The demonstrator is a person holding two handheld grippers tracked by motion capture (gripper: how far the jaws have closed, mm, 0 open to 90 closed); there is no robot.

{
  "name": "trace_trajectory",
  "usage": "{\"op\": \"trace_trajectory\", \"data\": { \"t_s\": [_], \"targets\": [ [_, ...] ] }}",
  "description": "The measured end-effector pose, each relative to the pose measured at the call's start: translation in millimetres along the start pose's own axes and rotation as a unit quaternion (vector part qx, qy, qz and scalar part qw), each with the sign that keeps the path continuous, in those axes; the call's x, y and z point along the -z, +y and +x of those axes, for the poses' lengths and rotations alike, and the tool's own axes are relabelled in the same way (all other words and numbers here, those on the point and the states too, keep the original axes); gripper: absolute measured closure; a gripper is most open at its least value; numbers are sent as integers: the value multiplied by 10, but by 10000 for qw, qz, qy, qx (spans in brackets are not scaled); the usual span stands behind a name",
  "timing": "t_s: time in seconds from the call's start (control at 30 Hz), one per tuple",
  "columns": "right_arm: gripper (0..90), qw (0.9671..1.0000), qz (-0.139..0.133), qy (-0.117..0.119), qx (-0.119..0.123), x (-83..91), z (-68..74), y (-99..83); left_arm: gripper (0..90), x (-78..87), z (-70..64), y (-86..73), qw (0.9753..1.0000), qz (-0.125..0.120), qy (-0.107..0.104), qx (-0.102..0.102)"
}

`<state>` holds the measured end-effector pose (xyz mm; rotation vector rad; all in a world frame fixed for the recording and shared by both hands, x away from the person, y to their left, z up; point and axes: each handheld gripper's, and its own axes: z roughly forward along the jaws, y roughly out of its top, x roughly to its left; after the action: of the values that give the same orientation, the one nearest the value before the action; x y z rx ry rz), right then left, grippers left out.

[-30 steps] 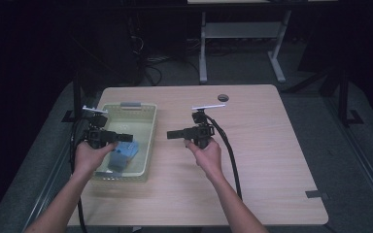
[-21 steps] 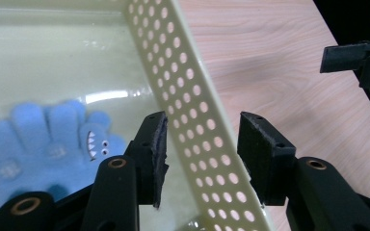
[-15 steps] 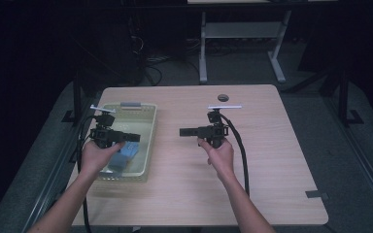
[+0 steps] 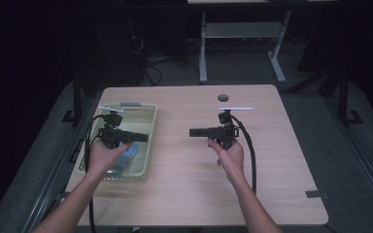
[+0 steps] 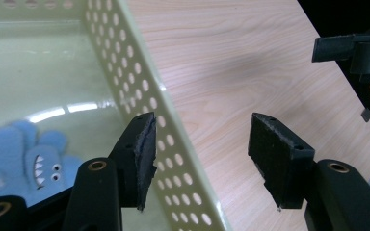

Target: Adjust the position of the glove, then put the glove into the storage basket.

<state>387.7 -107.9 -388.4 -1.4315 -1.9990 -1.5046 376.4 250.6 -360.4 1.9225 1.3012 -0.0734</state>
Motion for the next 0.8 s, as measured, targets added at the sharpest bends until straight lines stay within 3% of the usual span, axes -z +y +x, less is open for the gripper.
{"op": "trace_trajectory", "data": {
  "t_s": [0.8],
  "targets": [
    [430, 9995, -125, -201, -232, 362, -301, -153, 396, -282, -269, -6, 9989, 112, -341, -313]
  ]
}}
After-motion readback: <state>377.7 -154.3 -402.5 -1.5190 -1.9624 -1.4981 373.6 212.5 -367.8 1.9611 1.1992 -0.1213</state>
